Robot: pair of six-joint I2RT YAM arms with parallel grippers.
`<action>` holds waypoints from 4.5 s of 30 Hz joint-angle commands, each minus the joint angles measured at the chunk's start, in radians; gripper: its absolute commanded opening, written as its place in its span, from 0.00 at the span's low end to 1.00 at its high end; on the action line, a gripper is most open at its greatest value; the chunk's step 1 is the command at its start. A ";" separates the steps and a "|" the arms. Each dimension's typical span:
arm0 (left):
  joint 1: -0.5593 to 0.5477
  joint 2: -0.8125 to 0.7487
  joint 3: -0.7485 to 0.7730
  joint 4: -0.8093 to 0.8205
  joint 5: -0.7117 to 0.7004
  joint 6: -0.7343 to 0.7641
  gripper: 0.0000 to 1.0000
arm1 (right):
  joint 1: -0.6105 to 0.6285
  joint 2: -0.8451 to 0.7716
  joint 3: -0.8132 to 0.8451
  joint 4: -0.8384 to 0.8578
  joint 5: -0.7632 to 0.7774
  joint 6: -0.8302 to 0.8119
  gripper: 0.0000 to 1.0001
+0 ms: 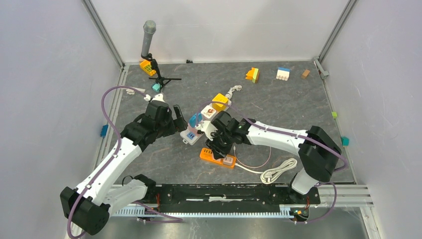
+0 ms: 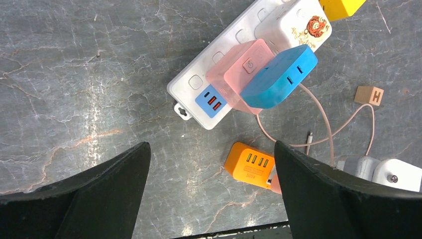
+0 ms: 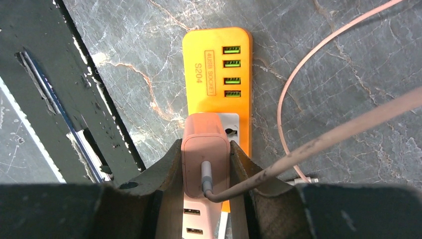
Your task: Insert the plug
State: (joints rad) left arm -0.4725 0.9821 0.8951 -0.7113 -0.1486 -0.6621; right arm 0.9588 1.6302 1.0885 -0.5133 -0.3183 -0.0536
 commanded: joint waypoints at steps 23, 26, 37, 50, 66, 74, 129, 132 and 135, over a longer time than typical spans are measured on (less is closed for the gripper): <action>0.005 -0.085 0.011 -0.046 -0.046 0.038 1.00 | 0.100 -0.054 -0.205 0.160 0.284 0.001 0.00; 0.004 -0.088 0.018 -0.049 -0.053 0.039 1.00 | 0.117 -0.052 -0.240 0.171 0.310 -0.016 0.00; 0.005 -0.070 0.054 -0.056 -0.069 0.036 1.00 | 0.186 -0.042 -0.335 0.179 0.404 -0.057 0.00; 0.011 -0.045 0.077 -0.041 -0.079 0.049 1.00 | 0.185 -0.087 -0.058 0.061 0.414 -0.037 0.93; 0.164 0.021 0.077 0.078 0.099 0.025 1.00 | -0.128 -0.185 0.254 0.051 0.100 0.098 0.98; 0.350 0.013 0.021 0.173 0.239 0.055 1.00 | -0.355 -0.282 0.045 0.194 0.075 0.226 0.98; 0.460 0.150 -0.572 1.158 0.158 0.618 1.00 | -0.686 -0.388 -0.982 1.357 0.971 -0.071 0.98; 0.460 0.170 -0.619 1.343 0.221 0.643 1.00 | -0.698 -0.386 -1.044 1.529 0.926 -0.116 0.98; 0.460 0.236 -0.620 1.458 0.219 0.658 1.00 | -0.728 -0.362 -1.039 1.575 0.895 -0.113 0.98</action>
State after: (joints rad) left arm -0.0158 1.1614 0.2665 0.5159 0.0593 -0.0681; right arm 0.2581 1.2480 0.0555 0.8337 0.6163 -0.1226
